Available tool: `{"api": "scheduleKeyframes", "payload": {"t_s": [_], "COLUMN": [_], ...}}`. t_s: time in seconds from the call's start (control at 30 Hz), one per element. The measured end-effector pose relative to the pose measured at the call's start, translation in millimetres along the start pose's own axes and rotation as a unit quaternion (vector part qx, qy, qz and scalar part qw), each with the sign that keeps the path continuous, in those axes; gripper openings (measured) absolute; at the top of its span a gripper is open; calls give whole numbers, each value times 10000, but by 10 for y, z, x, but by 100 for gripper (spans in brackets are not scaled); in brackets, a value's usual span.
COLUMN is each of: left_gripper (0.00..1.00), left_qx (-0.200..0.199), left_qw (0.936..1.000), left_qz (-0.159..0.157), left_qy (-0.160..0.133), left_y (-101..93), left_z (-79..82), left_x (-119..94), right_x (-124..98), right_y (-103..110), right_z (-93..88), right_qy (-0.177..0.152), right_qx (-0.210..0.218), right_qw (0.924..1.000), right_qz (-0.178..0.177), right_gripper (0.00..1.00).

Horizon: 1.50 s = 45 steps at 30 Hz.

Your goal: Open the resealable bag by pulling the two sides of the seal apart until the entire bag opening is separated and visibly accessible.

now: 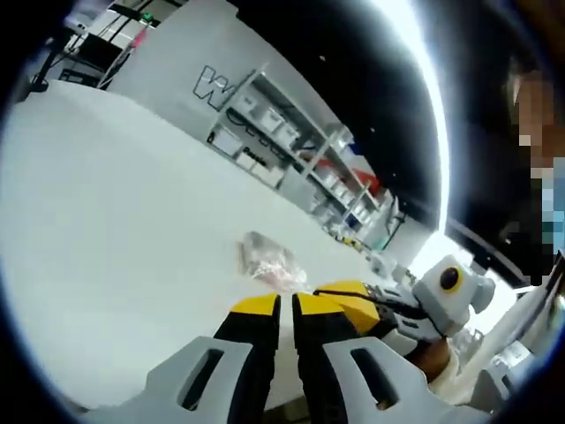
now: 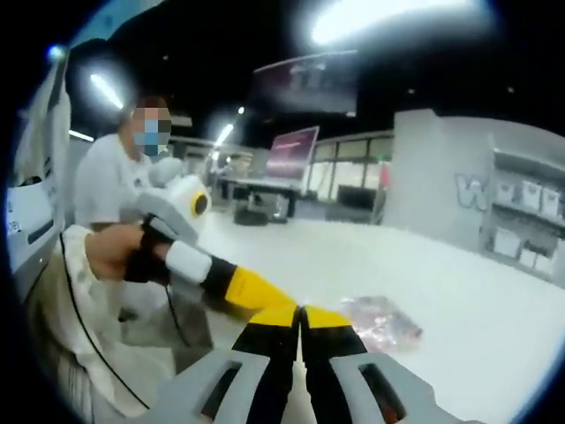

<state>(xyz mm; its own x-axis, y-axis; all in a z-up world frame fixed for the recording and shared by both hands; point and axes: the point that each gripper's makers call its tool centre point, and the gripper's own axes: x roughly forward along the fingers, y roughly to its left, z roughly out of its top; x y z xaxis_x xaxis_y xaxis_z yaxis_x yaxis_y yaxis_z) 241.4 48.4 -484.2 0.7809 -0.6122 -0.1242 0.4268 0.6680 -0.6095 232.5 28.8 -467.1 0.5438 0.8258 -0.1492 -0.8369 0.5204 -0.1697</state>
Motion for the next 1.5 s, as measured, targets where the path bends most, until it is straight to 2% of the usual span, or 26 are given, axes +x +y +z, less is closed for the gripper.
{"api": "scheduleKeyframes", "payload": {"t_s": [0.33,0.5,0.7,1.03,1.27,1.5], "left_gripper": [5,2,1,1,1,1], "left_qx": [-87,47,43,49,78,165], "left_qw": [9999,9999,9999,9999,9998,9997], "left_qz": [-77,-84,-114,-162,-188,-187], "left_qy": [32,100,60,32,30,50], "left_y": [-33,-58,-22,-57,-56,-58], "left_z": [-10,-30,-17,1,3,2], "left_x": [23,23,-5,25,25,27], "right_x": [6,7,32,59,66,58], "right_y": [-6,-19,-29,-21,-41,-50], "right_z": [-31,-33,-99,-60,-116,-90], "right_qy": [-6,-4,149,109,222,158], "right_qx": [-126,-199,-292,-371,-449,-426], "right_qw": [9999,9998,9994,9992,9987,9989], "right_qz": [12,-28,-66,-62,-119,-139], "right_gripper": [0,2,4,4,4,4]}}
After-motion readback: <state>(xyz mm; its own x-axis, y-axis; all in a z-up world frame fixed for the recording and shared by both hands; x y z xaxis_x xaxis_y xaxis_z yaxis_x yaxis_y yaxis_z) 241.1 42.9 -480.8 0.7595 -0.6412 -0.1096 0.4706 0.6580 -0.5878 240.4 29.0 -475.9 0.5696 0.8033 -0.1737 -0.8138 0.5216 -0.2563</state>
